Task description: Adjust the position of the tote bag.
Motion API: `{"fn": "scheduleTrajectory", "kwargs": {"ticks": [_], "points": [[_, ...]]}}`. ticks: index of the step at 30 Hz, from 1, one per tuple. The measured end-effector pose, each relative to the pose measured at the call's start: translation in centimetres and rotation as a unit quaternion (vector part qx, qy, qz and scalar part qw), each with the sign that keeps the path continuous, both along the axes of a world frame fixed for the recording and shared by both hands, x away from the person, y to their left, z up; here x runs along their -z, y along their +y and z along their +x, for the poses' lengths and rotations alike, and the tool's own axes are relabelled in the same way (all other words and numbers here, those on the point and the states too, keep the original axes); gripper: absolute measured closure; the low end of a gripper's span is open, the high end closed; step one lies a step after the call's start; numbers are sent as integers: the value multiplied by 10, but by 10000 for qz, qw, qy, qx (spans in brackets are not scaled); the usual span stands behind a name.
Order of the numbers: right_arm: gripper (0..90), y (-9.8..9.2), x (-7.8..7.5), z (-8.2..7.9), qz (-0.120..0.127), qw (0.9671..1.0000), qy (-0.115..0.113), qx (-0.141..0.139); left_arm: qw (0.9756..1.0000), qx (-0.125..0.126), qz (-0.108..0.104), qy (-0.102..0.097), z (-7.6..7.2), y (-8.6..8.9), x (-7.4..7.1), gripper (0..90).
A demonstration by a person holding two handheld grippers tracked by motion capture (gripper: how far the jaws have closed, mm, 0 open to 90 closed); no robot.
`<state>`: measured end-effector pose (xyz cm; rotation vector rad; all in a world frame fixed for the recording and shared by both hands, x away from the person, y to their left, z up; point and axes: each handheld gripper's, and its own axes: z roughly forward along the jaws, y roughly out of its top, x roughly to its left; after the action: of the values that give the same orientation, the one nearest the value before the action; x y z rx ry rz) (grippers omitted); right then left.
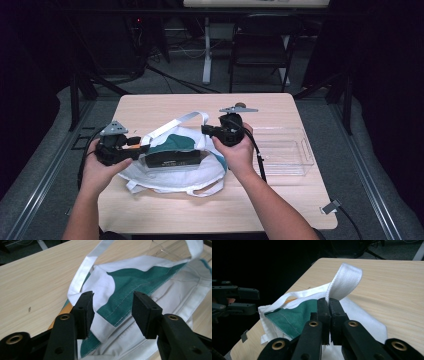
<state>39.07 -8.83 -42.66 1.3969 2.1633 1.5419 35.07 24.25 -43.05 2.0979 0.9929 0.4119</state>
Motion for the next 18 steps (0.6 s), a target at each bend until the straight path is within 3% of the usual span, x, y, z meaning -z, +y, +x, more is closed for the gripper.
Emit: {"fn": "scheduleTrajectory", "kwargs": {"ticks": [8, 14, 16, 18], "points": [[887, -1, 1, 2, 13, 10000, 17, 6, 9994, 263, 236, 67, -1, -16, 4, 470], [887, -1, 2, 3, 29, 10000, 24, 2, 9969, 611, 505, -4, -2, -27, 9, 441], [886, -1, 2, 3, 30, 10000, 31, -3, 9964, 640, 554, -8, -2, -29, 10, 439], [886, -1, 4, 2, 15, 10000, 43, -22, 9951, 622, 758, -85, -2, -34, 13, 439]]}}
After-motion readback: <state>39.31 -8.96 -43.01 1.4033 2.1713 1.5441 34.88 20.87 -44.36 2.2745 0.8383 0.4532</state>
